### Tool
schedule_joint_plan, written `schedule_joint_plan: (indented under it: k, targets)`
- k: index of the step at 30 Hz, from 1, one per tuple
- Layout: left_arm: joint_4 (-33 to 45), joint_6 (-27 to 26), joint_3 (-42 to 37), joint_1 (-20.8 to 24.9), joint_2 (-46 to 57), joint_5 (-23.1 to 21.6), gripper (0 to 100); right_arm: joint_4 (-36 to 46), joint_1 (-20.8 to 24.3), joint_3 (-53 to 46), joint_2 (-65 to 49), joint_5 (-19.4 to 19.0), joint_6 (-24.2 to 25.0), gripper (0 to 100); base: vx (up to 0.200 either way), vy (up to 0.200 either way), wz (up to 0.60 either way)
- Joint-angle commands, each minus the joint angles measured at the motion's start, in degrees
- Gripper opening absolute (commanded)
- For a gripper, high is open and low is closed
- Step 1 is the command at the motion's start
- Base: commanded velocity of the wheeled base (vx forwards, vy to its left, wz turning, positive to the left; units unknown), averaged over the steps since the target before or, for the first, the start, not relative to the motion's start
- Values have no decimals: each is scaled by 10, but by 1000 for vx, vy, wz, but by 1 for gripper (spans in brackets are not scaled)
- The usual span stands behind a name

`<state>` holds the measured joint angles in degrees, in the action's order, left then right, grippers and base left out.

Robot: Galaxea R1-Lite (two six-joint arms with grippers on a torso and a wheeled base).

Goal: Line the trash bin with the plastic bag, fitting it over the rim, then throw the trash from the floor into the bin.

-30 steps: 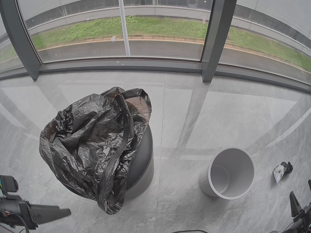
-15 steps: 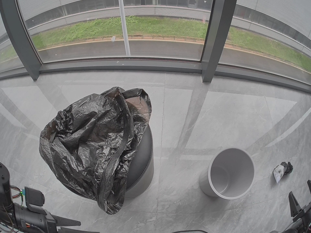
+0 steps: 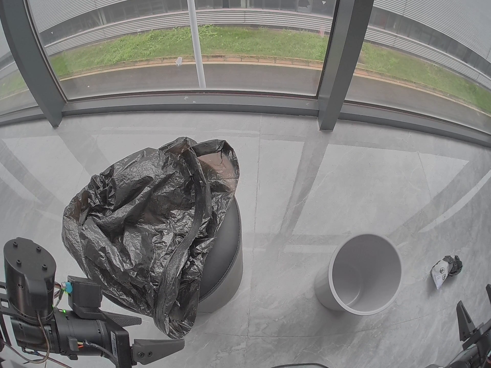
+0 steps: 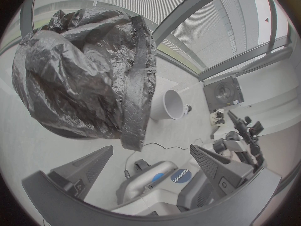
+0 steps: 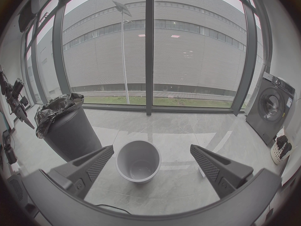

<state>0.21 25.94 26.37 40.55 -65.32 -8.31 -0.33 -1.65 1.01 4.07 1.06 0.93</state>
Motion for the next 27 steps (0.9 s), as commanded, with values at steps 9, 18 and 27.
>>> schedule_joint_plan:
  k: [9, 18, 27]
  targets:
    - [-37, -20, 16, 28, -55, 34, 100, 0, -3, -10, 0, 0, 0, 100, 0, 0, 0]
    - [-64, -24, 19, 25, -84, 71, 100, 0, -3, -10, -1, 0, 0, 100, 0, 0, 0]
    - [-65, -24, 23, 23, -86, 86, 100, 0, -3, -10, -1, 0, 0, 100, 0, 0, 0]
